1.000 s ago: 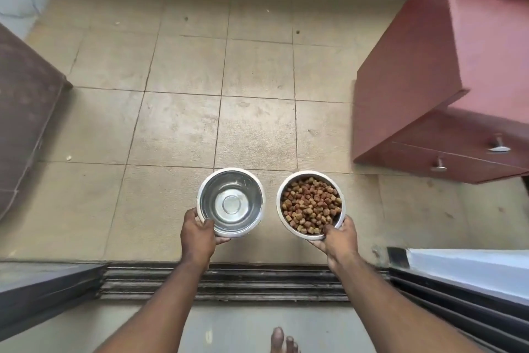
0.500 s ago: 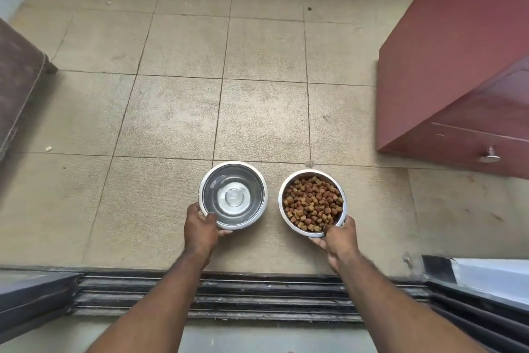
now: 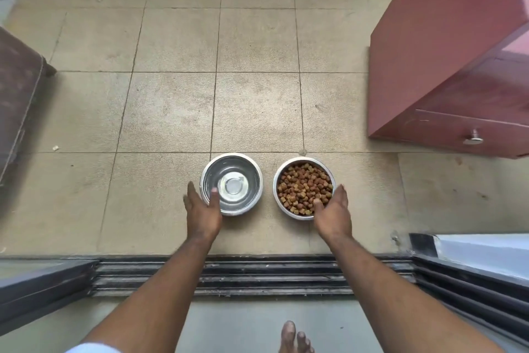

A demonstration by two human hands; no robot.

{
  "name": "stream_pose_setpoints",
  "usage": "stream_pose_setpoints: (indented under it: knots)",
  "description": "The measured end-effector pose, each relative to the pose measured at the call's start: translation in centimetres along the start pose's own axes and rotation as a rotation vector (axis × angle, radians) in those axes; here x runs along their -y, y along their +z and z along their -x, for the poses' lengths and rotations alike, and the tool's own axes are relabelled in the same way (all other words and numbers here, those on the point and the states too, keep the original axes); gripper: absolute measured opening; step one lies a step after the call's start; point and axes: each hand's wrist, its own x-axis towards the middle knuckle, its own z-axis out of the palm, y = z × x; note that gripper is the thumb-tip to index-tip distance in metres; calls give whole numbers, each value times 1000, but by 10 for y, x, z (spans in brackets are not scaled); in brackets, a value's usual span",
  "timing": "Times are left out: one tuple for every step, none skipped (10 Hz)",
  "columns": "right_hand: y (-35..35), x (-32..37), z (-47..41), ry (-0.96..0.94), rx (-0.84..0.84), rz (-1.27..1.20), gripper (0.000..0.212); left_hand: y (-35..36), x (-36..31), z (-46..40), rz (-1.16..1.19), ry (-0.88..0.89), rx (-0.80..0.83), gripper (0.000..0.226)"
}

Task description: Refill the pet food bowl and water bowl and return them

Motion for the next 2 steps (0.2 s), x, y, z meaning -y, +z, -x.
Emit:
stream_pose_setpoints:
  knots:
    - [-36,39,38,-217,-32,175,81,-26,-42,40,-206,111,-9,79]
    - [-71,79,78,-385,-94,300,84,-52,-80,79,-401,269,-81,83]
